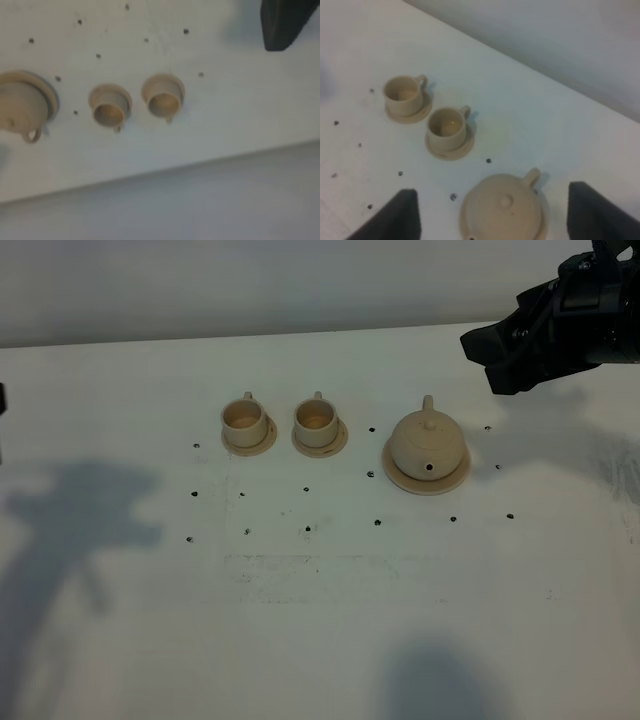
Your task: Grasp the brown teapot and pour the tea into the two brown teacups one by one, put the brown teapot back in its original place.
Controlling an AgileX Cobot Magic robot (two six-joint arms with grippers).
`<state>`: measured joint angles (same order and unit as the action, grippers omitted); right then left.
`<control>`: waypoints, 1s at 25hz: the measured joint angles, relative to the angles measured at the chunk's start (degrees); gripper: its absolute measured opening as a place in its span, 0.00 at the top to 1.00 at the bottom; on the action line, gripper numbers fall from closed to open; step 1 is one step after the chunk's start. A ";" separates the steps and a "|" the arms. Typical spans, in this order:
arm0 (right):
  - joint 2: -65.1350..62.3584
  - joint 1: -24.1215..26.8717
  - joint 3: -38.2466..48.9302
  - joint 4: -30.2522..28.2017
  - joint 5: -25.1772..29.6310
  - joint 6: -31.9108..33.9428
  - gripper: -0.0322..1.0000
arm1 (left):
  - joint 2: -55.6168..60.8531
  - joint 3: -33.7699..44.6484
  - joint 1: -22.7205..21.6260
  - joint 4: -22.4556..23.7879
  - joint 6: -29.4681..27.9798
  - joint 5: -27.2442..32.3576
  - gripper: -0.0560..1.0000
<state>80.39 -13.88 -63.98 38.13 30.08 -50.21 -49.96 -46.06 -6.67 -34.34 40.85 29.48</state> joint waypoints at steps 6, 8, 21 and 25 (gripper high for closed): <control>0.00 0.00 0.00 1.73 0.06 0.05 0.39 | 11.89 1.12 0.00 11.74 -11.78 6.10 0.61; 0.00 0.00 0.00 3.35 0.06 0.05 0.39 | 15.73 1.12 0.00 16.47 -17.41 7.24 0.62; 0.00 0.00 -3.22 5.84 2.94 3.41 0.39 | 35.99 7.82 0.00 27.72 -37.77 24.64 0.62; 1.50 0.00 -3.27 5.95 2.94 3.53 0.39 | 41.89 13.65 0.00 27.84 -40.11 25.74 0.64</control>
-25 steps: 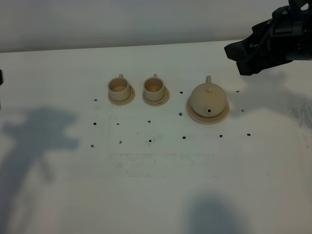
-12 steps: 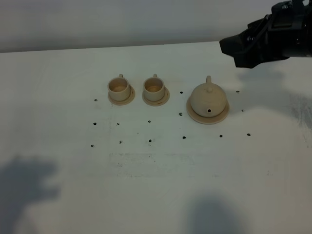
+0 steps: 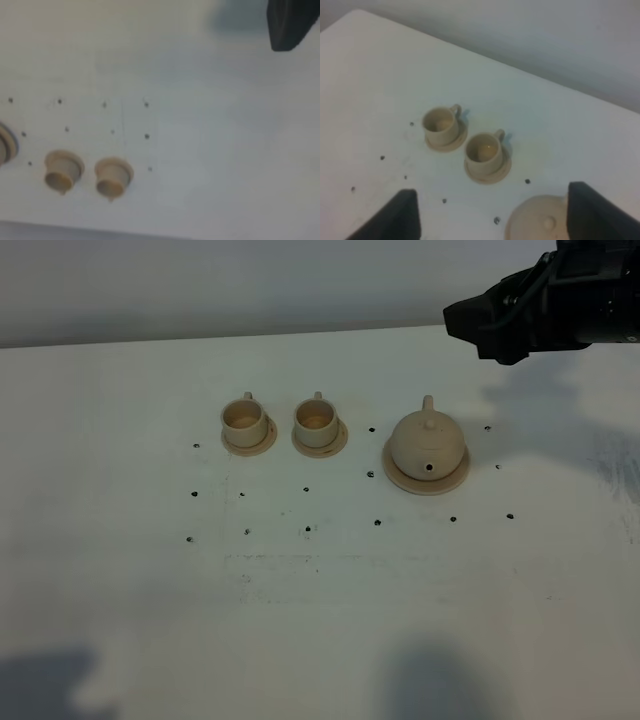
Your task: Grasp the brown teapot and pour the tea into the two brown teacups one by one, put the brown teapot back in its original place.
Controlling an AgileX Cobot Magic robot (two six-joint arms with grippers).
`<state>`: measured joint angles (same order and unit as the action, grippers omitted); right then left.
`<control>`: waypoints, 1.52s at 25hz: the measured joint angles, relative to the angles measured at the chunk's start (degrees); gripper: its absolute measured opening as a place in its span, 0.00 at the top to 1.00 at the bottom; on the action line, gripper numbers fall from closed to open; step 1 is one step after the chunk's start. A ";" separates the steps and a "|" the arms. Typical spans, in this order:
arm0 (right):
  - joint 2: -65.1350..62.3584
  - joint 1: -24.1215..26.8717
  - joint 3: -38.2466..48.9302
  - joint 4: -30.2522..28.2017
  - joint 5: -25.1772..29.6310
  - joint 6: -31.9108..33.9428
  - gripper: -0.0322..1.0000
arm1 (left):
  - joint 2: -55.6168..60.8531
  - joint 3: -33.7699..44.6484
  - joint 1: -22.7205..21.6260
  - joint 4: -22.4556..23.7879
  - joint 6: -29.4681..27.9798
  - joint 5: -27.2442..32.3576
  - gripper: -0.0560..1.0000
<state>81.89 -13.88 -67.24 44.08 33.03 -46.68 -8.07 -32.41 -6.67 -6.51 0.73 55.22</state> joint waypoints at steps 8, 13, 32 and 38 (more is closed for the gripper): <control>5.17 0.00 0.00 0.40 0.19 0.35 0.39 | 6.41 4.23 0.00 3.69 -4.01 3.02 0.65; 6.12 -0.79 -0.80 0.88 0.65 0.35 0.39 | 8.13 5.77 0.00 3.91 -4.43 5.05 0.65; 6.24 -2.85 -2.55 0.30 0.49 0.41 0.39 | 8.41 6.23 0.00 0.19 1.13 5.54 0.65; 9.00 -2.85 -2.84 0.98 0.48 0.47 0.39 | 8.41 6.23 0.00 0.14 1.30 5.59 0.65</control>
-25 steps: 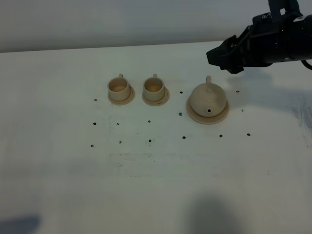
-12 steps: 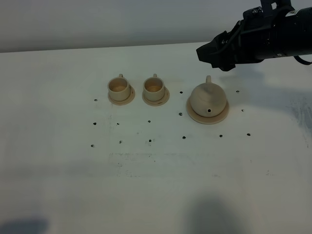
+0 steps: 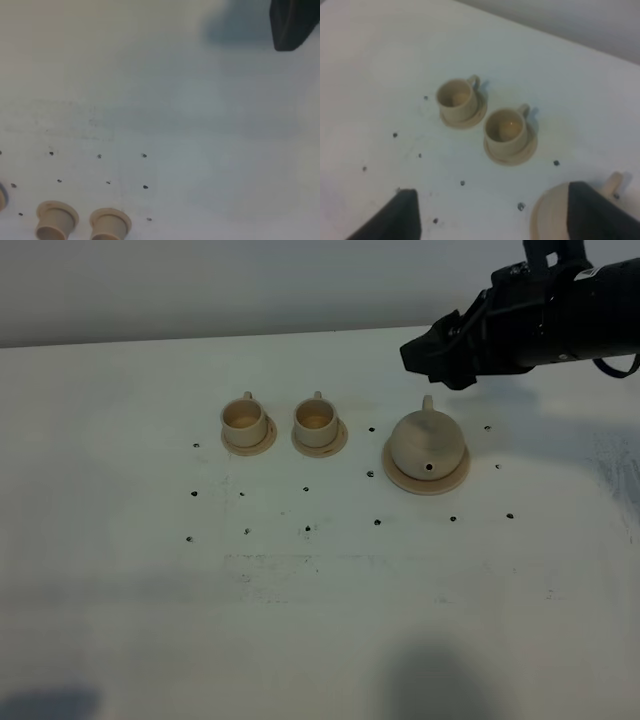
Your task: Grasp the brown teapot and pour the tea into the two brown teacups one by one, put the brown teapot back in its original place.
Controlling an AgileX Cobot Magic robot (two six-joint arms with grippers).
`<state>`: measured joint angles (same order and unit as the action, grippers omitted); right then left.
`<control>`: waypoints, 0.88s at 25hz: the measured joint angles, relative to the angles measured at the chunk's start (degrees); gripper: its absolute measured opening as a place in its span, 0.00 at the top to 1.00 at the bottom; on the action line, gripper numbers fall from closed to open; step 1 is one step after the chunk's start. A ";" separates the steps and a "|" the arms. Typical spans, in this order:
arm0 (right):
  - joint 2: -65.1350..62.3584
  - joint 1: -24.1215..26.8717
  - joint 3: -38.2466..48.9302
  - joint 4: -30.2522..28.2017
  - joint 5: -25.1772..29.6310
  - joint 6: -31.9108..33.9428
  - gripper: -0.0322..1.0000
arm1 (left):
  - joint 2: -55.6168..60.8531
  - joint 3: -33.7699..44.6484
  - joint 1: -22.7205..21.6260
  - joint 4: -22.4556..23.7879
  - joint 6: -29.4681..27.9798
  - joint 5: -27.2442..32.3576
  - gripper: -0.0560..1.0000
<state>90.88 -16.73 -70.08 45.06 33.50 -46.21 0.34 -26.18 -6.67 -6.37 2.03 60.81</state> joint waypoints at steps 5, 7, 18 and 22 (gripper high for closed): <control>3.30 0.00 -1.94 0.50 1.66 0.30 0.39 | 0.00 0.00 0.00 2.45 -2.96 0.06 0.65; 4.49 0.00 -3.50 0.50 3.29 0.91 0.39 | 0.00 0.00 0.00 5.07 -6.01 0.06 0.65; 5.67 0.00 -6.27 0.87 5.52 1.98 0.39 | 0.00 0.00 0.00 4.66 -4.99 0.06 0.65; 5.67 0.00 -6.27 1.05 5.66 2.00 0.39 | 0.00 0.00 0.00 4.39 -4.76 0.06 0.65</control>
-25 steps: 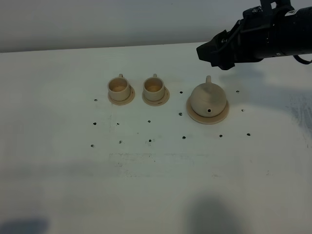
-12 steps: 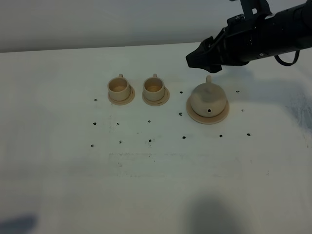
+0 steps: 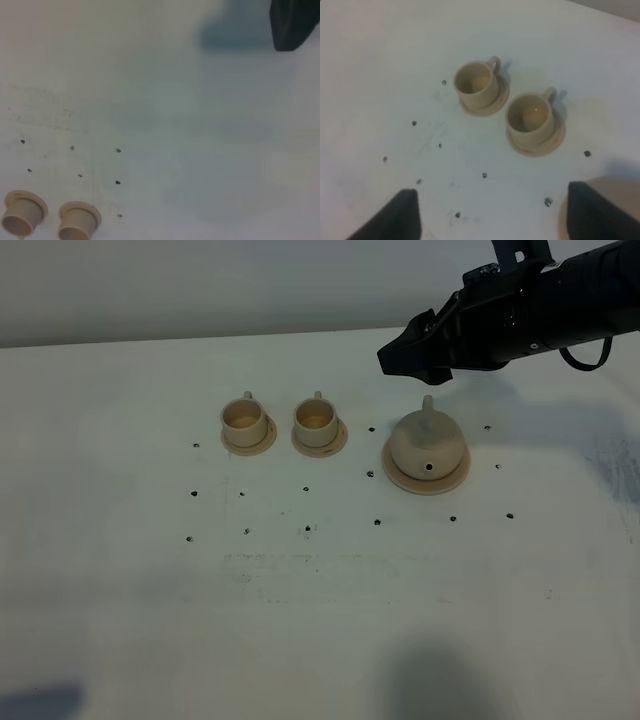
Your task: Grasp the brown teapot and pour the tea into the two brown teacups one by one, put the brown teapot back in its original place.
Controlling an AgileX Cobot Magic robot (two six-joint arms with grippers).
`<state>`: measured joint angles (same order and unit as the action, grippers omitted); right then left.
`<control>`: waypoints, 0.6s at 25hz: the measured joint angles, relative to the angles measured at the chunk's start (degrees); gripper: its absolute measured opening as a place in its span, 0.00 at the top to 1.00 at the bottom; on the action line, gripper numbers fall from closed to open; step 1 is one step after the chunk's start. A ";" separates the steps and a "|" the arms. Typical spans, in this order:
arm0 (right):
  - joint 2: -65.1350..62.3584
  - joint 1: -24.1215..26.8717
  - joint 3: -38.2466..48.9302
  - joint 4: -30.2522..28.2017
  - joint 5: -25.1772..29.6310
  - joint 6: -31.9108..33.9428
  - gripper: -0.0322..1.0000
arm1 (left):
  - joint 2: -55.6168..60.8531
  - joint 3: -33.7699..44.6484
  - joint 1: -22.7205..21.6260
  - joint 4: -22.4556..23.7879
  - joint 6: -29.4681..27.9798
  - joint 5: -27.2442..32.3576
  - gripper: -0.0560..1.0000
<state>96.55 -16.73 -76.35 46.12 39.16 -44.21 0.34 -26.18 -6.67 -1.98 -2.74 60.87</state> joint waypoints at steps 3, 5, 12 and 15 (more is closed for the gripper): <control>0.00 0.00 0.00 0.25 0.28 0.00 0.39 | 0.00 0.00 0.00 0.00 0.00 0.00 0.65; 0.03 0.00 0.00 0.25 0.44 0.00 0.40 | 0.00 0.00 0.00 0.00 0.00 0.00 0.65; 3.35 0.00 -2.50 0.89 1.43 1.95 0.42 | 0.00 0.00 0.00 -0.04 0.02 0.00 0.65; 6.11 0.00 -6.31 0.89 2.96 3.47 0.43 | 0.00 0.00 0.00 -0.04 0.02 0.00 0.65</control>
<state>102.66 -16.73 -82.66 47.00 42.12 -40.74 0.34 -26.18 -6.67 -2.02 -2.72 60.87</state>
